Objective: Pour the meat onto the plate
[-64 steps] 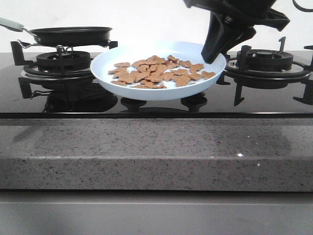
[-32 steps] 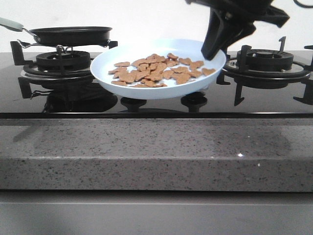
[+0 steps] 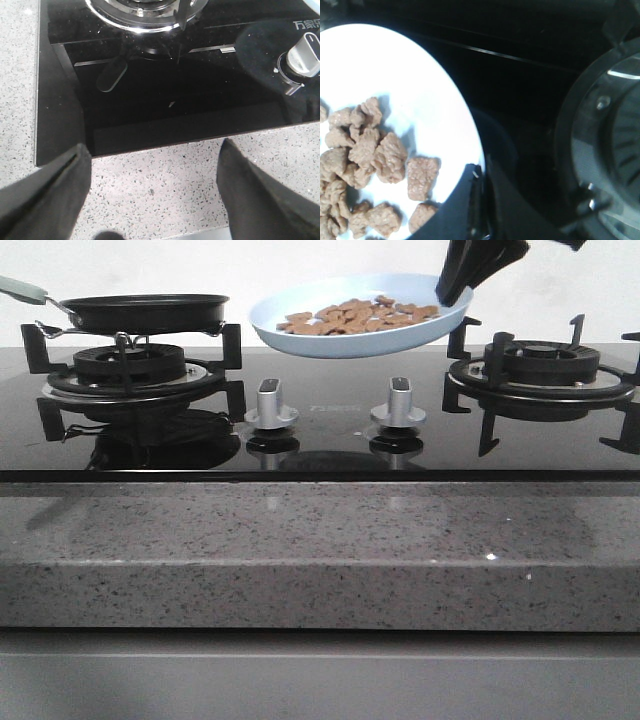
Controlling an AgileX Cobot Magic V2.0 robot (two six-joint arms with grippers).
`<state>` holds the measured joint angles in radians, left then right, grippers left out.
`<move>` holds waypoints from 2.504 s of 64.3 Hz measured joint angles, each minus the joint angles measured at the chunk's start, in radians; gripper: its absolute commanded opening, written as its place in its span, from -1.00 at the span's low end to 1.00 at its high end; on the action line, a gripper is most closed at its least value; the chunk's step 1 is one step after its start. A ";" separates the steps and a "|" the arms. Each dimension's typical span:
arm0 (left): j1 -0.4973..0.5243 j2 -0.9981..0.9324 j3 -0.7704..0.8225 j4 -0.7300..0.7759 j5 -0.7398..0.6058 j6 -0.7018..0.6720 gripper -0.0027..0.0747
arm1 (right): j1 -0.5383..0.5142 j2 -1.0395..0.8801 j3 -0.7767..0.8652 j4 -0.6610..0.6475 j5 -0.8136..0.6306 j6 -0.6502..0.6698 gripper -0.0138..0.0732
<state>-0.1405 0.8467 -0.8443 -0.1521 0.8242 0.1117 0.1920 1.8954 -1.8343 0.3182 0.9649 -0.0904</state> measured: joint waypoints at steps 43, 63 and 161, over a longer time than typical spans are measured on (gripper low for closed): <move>0.000 0.000 0.000 0.000 -0.002 0.000 0.39 | -0.007 0.298 -0.242 0.039 0.046 0.000 -0.59; 0.000 0.000 0.000 0.000 -0.002 0.000 0.39 | -0.007 0.298 -0.279 0.043 0.079 0.000 0.03; 0.000 0.000 0.000 0.000 -0.002 0.000 0.39 | 0.112 -1.274 1.054 -0.237 0.003 0.143 0.03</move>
<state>-0.1405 0.8467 -0.8443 -0.1521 0.8225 0.1117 0.3039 0.6210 -0.7806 0.0815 0.9674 0.0524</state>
